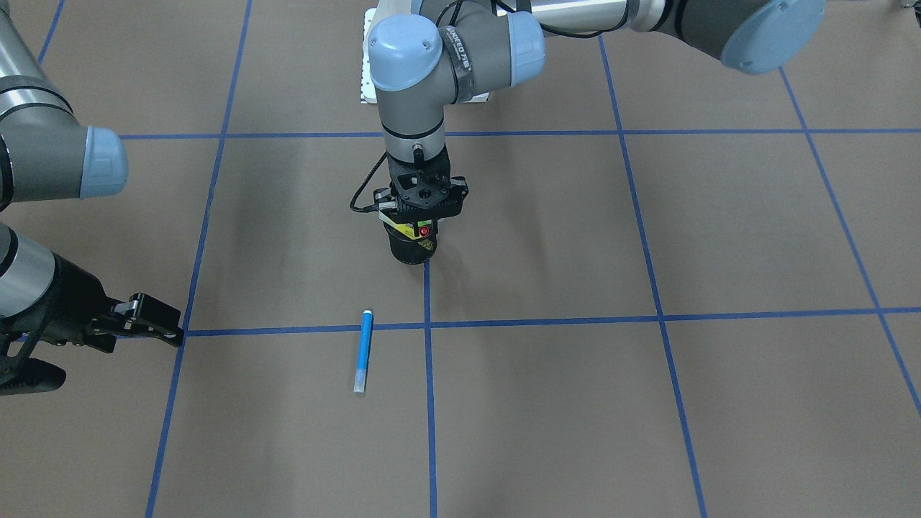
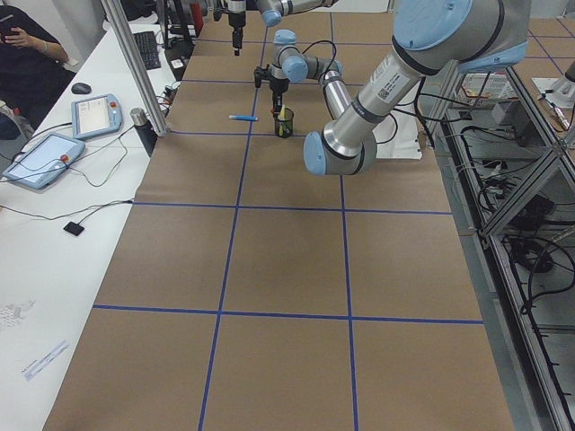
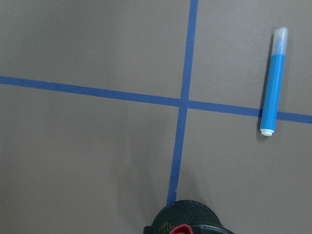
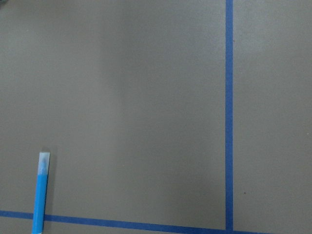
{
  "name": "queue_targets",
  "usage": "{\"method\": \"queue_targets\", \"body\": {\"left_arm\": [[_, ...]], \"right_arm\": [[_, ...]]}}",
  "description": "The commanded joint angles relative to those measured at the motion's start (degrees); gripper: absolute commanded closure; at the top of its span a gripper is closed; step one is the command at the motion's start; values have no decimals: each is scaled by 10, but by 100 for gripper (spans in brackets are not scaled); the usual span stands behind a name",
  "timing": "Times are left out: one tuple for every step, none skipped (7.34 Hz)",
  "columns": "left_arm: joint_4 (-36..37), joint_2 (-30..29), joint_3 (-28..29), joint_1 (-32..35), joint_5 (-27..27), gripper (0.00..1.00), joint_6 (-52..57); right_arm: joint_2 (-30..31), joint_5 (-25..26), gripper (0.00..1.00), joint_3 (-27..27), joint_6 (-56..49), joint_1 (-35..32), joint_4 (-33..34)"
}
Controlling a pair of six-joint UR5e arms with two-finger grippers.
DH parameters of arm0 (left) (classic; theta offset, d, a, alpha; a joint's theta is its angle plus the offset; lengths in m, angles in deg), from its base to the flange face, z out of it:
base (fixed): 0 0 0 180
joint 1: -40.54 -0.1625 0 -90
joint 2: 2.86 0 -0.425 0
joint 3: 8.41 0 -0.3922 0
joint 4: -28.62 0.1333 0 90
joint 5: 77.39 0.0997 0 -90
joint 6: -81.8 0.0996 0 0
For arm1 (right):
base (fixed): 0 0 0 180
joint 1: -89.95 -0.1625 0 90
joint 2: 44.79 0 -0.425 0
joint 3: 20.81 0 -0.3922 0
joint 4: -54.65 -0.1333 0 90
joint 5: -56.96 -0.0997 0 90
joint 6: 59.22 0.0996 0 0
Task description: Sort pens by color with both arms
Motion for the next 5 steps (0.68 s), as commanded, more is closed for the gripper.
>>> {"method": "queue_targets", "body": {"left_arm": [[-4,-1,4,-1,0,65,3],[-4,-2,6,-1,0,65,5],[-8,-3,10,-1,1,65,6],[-11,-4,12,-1,1,65,7],[-12,-6,14,-1,4,66,7]], "right_arm": [[0,0,1,-1,0,0,0],[0,0,1,-1,0,0,0],[0,0,1,-1,0,0,0],[0,0,1,-1,0,0,0],[0,0,1,-1,0,0,0]]}}
